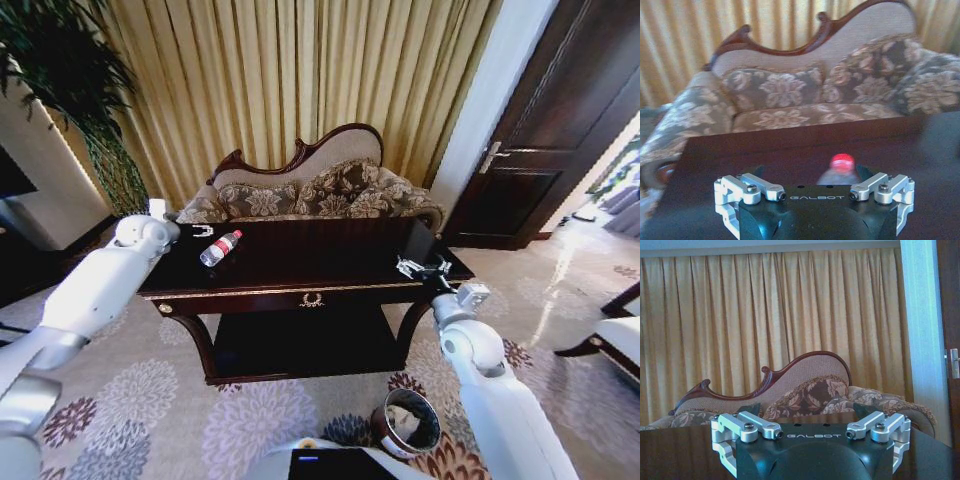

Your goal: Move to the front of the table and place the trash on the table into the trash bin.

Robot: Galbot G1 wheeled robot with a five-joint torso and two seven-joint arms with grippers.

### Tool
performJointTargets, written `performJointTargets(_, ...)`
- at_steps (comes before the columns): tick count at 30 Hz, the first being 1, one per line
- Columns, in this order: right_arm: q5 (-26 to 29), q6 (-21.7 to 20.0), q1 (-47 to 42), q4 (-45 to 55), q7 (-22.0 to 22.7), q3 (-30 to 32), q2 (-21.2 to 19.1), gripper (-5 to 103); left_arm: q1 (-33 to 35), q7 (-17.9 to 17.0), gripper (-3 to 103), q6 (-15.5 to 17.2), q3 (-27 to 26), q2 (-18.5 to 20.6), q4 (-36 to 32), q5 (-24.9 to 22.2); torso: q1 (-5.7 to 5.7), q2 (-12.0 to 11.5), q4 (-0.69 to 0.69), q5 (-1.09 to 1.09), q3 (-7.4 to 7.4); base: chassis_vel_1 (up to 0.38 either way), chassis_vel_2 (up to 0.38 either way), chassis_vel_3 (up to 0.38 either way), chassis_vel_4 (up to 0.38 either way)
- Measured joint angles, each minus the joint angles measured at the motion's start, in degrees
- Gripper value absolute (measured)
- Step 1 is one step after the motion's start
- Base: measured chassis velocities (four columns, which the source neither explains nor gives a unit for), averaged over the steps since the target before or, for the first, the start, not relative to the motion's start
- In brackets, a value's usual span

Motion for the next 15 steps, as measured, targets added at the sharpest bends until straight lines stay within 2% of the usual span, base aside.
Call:
performJointTargets(3, -0.2, 0.0, 0.2, -0.3, 0.0, -0.1, 0.0, 100, 0.3, 0.2, 100, 0.0, -0.1, -0.6, -1.3, 0.1, 0.00, 0.0, 0.00, 0.02, -0.01, 0.000, 0.000, 0.000, 0.000)
performJointTargets(8, -0.9, 0.3, 0.6, -1.4, 0.0, -1.0, 0.1, 100, 2.0, -3.2, 100, 0.0, 0.6, -2.1, -4.1, -0.1, 0.00, 0.0, 0.00, 0.01, 0.00, 0.000, 0.000, 0.000, 0.000)
performJointTargets(15, -1.1, 0.7, 1.0, -2.7, 0.0, -1.3, 0.0, 100, 4.9, -3.6, 100, 0.0, -0.1, -2.3, -5.1, 0.3, 0.00, 0.0, 0.00, 0.00, 0.00, 0.000, 0.000, 0.000, 0.000)
